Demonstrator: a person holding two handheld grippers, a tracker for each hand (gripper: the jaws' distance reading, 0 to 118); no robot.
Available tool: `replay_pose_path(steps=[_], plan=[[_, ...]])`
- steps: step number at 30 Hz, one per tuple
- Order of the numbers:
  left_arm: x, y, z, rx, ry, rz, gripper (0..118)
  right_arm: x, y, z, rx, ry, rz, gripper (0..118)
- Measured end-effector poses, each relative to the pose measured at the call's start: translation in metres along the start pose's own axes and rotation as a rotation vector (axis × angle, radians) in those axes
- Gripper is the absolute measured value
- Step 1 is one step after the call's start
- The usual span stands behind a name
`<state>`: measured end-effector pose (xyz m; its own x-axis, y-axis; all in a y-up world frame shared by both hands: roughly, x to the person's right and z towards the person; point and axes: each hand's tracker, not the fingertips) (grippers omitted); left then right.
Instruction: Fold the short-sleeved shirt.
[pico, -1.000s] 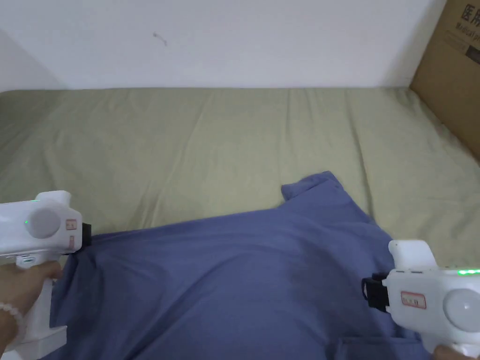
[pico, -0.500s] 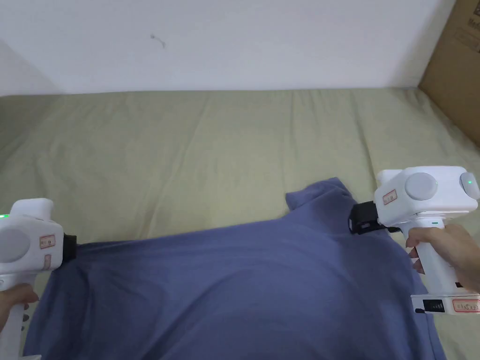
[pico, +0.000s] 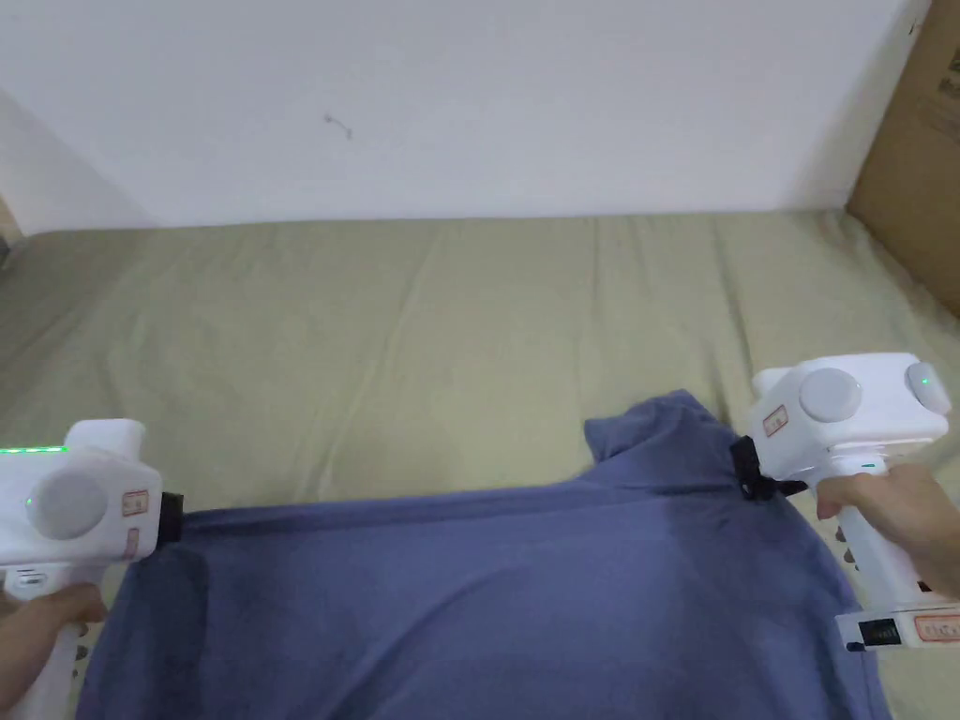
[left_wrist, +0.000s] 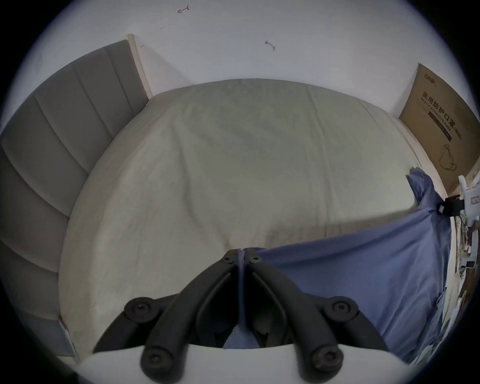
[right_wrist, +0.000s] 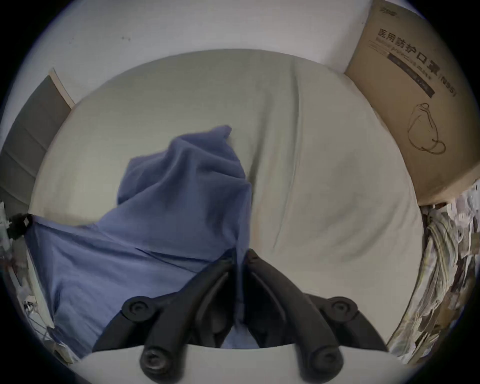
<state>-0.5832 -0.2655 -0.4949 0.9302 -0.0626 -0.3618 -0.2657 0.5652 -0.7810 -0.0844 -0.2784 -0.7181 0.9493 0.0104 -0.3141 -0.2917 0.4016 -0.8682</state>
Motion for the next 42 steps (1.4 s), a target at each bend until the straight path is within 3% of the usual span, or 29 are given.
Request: replay_pose_path(steps=[8,12,19,22,31,35,38,42], plan=[[0.004,0.017,0.095,0.121,0.036,-0.012,1,0.015,-0.014,0.116,0.154,0.069,-0.049,4],[0.007,0.024,0.155,0.187,0.036,-0.011,1,0.019,-0.026,0.182,0.234,0.052,-0.037,4],[0.017,0.064,0.255,0.357,0.074,-0.004,1,0.029,-0.025,0.300,0.420,0.043,-0.110,4],[0.021,0.095,0.286,0.404,0.086,0.000,1,0.033,-0.012,0.349,0.503,0.038,-0.172,4],[0.047,0.195,0.367,0.589,0.155,-0.037,1,0.047,0.062,0.462,0.687,-0.014,-0.216,4],[0.050,0.246,0.381,0.624,0.134,0.026,1,0.048,0.103,0.500,0.770,-0.065,-0.177,4],[0.052,0.276,0.395,0.712,0.122,0.066,1,0.054,0.128,0.526,0.821,-0.061,-0.200,4],[0.058,0.295,0.407,0.771,0.162,-0.014,1,0.058,0.142,0.542,0.868,-0.061,-0.203,4]])
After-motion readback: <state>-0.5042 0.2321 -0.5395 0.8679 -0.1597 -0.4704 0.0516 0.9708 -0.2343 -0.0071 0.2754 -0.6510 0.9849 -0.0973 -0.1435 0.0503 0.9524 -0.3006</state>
